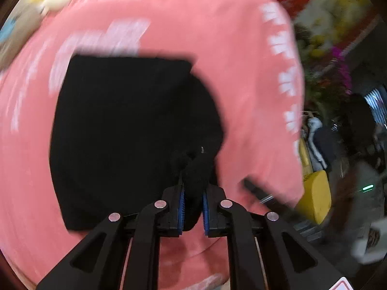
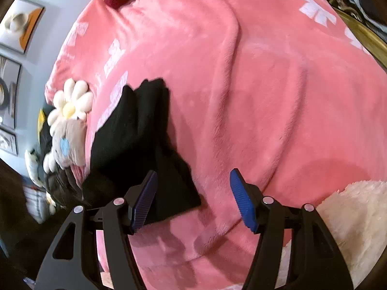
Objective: Fold small clothes
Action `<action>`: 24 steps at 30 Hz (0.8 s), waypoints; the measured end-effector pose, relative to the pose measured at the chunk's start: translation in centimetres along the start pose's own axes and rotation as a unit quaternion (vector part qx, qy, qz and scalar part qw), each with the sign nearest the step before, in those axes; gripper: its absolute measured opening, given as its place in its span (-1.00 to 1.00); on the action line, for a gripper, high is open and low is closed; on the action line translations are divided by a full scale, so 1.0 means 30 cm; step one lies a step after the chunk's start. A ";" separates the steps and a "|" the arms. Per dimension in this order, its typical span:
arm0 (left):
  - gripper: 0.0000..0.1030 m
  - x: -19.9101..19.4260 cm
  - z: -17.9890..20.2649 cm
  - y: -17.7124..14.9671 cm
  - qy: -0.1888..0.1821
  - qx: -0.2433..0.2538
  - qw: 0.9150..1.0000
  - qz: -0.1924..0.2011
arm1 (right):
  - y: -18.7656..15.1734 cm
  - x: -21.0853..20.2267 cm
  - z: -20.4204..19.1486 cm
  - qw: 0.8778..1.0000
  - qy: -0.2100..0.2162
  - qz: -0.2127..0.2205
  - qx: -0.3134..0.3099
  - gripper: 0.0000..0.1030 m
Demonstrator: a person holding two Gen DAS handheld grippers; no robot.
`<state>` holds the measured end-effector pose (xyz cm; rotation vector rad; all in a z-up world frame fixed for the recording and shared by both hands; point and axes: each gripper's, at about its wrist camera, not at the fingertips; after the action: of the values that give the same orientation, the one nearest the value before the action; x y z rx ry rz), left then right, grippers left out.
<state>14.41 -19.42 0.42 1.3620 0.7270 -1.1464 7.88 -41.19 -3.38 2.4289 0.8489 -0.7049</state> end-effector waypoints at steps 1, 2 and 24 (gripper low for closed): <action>-0.73 -0.001 -0.020 -0.022 0.001 -0.020 1.000 0.001 | -0.002 -0.009 -0.005 1.000 0.005 0.003 -0.002 0.18; -0.55 -0.014 -0.032 -0.037 -0.001 -0.026 1.000 0.005 | 0.005 -0.013 -0.018 1.000 0.011 0.002 -0.010 0.19; 0.18 -0.252 -0.321 -0.167 0.079 -0.041 0.995 0.040 | 0.001 0.124 -0.487 0.961 0.007 -0.111 -0.252 -0.86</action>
<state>9.36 -7.84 4.29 1.4107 0.8166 -0.9432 14.94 -31.23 5.46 1.9051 1.1585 -0.4748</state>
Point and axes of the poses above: each gripper's, at about its wrist camera, not at the fingertips, and x roughly the way its jaws point, z to its right, y to its top, and after that the axes turned 12 degrees about y, right-handed
